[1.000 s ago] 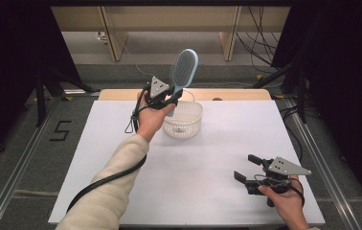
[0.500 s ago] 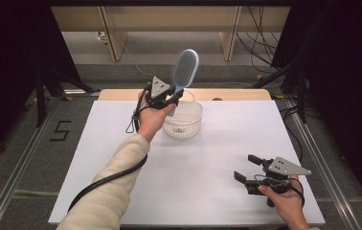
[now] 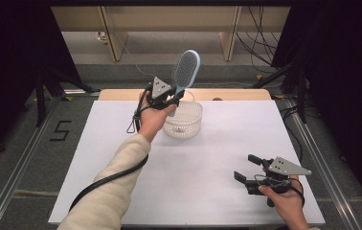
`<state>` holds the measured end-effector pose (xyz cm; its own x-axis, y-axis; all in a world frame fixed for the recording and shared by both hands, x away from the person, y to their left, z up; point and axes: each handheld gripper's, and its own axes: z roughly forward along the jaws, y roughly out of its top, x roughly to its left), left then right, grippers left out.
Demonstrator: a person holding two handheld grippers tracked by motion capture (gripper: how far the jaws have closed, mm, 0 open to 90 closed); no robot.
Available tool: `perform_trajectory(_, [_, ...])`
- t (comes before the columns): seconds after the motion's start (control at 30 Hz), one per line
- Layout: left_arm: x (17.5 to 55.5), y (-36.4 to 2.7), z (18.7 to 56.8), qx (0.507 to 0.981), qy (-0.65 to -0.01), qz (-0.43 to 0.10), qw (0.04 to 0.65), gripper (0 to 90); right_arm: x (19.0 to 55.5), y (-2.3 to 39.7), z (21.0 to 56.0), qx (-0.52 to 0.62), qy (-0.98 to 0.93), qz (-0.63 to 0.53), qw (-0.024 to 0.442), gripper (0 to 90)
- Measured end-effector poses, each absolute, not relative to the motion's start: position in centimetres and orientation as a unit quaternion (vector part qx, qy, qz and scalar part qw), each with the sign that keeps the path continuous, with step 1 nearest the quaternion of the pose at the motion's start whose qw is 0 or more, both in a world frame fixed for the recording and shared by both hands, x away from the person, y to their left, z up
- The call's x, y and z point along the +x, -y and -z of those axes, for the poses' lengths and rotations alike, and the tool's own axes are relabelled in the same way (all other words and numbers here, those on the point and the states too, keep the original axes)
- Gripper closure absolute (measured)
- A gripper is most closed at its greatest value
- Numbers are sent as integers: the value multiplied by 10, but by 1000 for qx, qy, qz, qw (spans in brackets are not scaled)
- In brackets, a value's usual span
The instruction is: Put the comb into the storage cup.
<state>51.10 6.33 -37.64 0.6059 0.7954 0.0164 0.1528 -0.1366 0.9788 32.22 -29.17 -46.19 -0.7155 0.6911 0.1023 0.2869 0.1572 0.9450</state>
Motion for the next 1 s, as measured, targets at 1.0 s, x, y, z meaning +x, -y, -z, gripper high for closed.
perform_trajectory(1.0, [515,-61,385,706,-318,-285,565,695,322,292,462,329,-741,-557,181,148])
